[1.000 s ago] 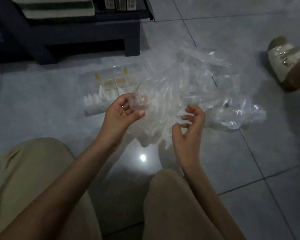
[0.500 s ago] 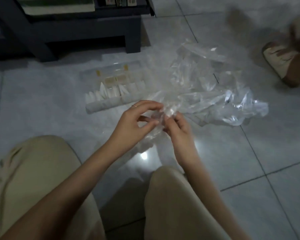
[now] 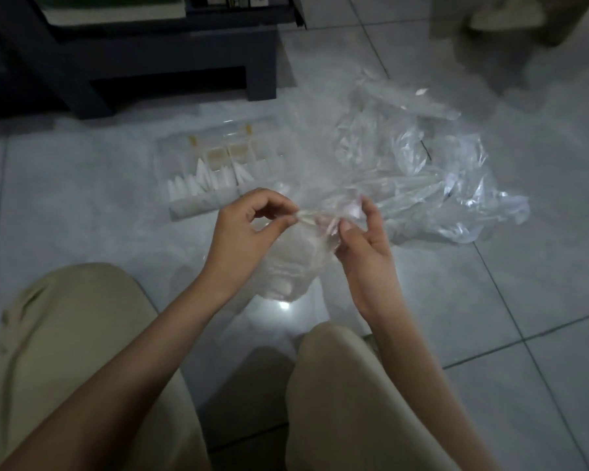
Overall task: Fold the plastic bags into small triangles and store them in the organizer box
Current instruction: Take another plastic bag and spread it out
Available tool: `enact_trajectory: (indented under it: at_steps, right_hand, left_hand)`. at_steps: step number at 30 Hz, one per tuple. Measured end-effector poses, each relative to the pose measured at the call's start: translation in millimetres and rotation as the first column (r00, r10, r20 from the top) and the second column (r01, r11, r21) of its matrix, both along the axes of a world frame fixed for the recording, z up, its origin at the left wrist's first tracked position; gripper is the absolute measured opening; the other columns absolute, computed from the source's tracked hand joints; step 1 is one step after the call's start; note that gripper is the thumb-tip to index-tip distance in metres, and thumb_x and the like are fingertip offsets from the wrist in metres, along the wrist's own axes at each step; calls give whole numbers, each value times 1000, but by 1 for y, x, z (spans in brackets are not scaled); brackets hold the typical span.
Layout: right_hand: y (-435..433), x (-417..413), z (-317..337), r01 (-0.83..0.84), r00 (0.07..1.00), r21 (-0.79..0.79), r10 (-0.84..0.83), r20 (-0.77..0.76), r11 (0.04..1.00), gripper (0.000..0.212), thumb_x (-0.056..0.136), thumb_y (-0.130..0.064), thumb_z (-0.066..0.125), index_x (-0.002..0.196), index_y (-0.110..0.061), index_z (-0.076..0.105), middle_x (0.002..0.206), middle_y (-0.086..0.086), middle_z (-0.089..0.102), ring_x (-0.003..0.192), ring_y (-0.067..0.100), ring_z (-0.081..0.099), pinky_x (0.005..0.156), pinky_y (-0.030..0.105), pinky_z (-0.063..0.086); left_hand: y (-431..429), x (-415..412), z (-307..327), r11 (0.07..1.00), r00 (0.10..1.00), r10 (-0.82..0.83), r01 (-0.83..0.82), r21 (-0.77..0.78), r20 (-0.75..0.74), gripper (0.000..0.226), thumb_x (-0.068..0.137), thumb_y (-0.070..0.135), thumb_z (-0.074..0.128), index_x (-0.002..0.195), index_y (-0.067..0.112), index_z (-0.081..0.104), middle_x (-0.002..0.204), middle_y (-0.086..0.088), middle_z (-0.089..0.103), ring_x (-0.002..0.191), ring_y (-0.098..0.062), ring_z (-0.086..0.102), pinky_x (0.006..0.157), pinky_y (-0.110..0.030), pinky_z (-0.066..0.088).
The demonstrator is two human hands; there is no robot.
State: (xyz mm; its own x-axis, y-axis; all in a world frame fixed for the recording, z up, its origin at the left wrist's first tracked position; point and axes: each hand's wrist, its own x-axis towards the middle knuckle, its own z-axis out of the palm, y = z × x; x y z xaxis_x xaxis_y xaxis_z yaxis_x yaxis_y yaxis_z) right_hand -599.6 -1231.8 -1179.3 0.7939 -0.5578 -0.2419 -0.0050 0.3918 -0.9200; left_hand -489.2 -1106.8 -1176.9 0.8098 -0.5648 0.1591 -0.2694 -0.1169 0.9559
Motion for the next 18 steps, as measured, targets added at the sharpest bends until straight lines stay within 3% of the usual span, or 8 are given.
enact_trajectory:
  at_steps: [2,3,6,8,10,14,16,18]
  right_hand:
    - [-5,-4,-1,-3,999,-311,-9,-38,950,48,99,-3,48,137,-29,36,74,6,65,77,17,65,80,24,51]
    - [-8,-6,-2,-38,999,-436,19,-47,899,54,97,-3,51,141,-28,33,76,11,61,74,20,63,78,23,51]
    - [-17,-8,-5,-166,986,-644,118,-117,747,52,94,-9,59,140,-27,42,88,5,52,73,17,56,72,22,48]
    - [-18,-7,-7,-133,991,-702,79,-110,699,34,93,-12,61,126,-21,59,84,-4,50,71,7,49,72,20,44]
    - [-16,-7,-7,-81,996,-709,34,-80,700,23,92,-19,61,115,-20,65,81,-5,51,70,5,48,71,17,42]
    - [-10,-7,-2,-92,994,-661,32,-102,744,35,89,-32,56,124,-26,57,104,-4,54,84,4,53,77,15,45]
    - [-9,-7,2,-92,994,-698,30,-101,710,36,89,-30,55,124,-27,56,118,-3,47,98,3,51,84,15,43]
    - [-9,-5,5,-86,996,-716,65,-57,692,28,91,-26,52,117,-22,62,119,-1,49,104,7,52,85,16,43]
  left_hand:
    - [1,3,1,1000,1000,27,-27,-10,16,18,81,2,72,85,19,67,84,7,68,79,0,62,78,-13,47]
    - [2,5,2,1000,999,28,-27,-9,23,19,82,3,72,85,21,67,84,8,67,80,0,62,79,-13,47]
    - [4,11,1,1000,996,-13,12,14,85,15,87,5,67,90,19,68,88,9,66,84,-1,61,80,-13,45]
    - [5,11,0,998,988,-47,41,42,147,13,92,6,61,94,17,69,90,11,64,86,-1,59,81,-14,43]
    - [4,11,-4,994,977,-82,67,81,196,15,95,10,55,96,14,69,89,14,60,86,0,56,83,-18,42]
    - [1,8,-10,976,940,-141,80,200,310,21,96,22,40,89,19,60,86,20,51,85,0,49,87,-39,41]
    - [0,4,-10,975,941,-161,105,195,299,19,97,22,35,88,23,52,86,20,47,84,2,47,83,-33,39]
    - [-1,0,-8,980,949,-165,126,156,269,20,100,23,33,87,20,48,86,17,45,83,0,46,79,-23,37]
